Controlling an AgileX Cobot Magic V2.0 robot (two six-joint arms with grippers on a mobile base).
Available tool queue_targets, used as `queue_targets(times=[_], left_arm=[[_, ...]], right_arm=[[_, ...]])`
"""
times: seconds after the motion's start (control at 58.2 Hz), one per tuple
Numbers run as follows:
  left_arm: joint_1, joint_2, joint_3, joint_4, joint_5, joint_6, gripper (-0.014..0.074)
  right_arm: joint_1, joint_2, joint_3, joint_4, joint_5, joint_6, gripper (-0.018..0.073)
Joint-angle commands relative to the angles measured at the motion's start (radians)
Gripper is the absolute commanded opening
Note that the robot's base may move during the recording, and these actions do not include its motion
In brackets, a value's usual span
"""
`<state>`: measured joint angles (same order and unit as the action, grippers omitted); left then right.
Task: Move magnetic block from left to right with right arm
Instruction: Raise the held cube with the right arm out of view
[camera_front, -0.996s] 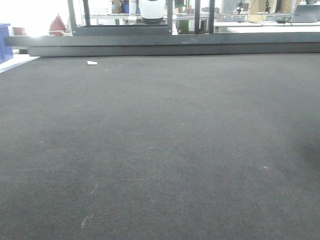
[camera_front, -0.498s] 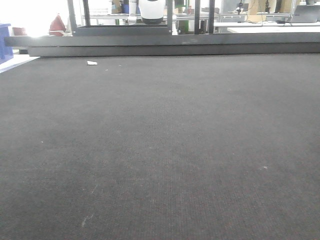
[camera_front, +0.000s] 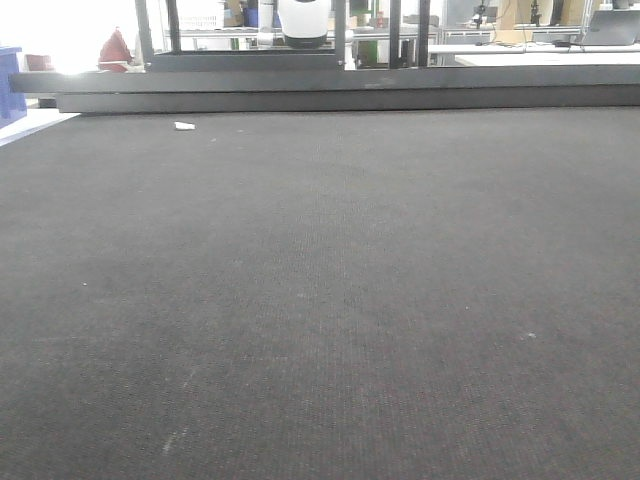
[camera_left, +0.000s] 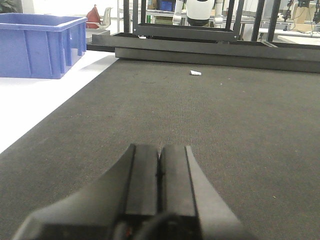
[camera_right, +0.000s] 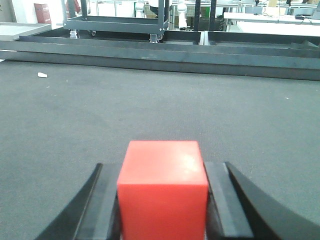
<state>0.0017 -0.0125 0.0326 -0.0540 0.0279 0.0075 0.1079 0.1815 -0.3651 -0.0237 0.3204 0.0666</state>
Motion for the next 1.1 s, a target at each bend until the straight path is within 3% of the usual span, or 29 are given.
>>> queue_targets(times=[0.0, 1.082], left_arm=[[-0.004, -0.011, 0.008, -0.003, -0.084, -0.007, -0.0126], [-0.004, -0.011, 0.008, -0.003, -0.084, -0.007, -0.0126]], right_arm=[[-0.006, 0.008, -0.029, -0.013, -0.079, -0.009, 0.0361], [-0.006, 0.008, -0.029, -0.013, -0.079, -0.009, 0.0361]])
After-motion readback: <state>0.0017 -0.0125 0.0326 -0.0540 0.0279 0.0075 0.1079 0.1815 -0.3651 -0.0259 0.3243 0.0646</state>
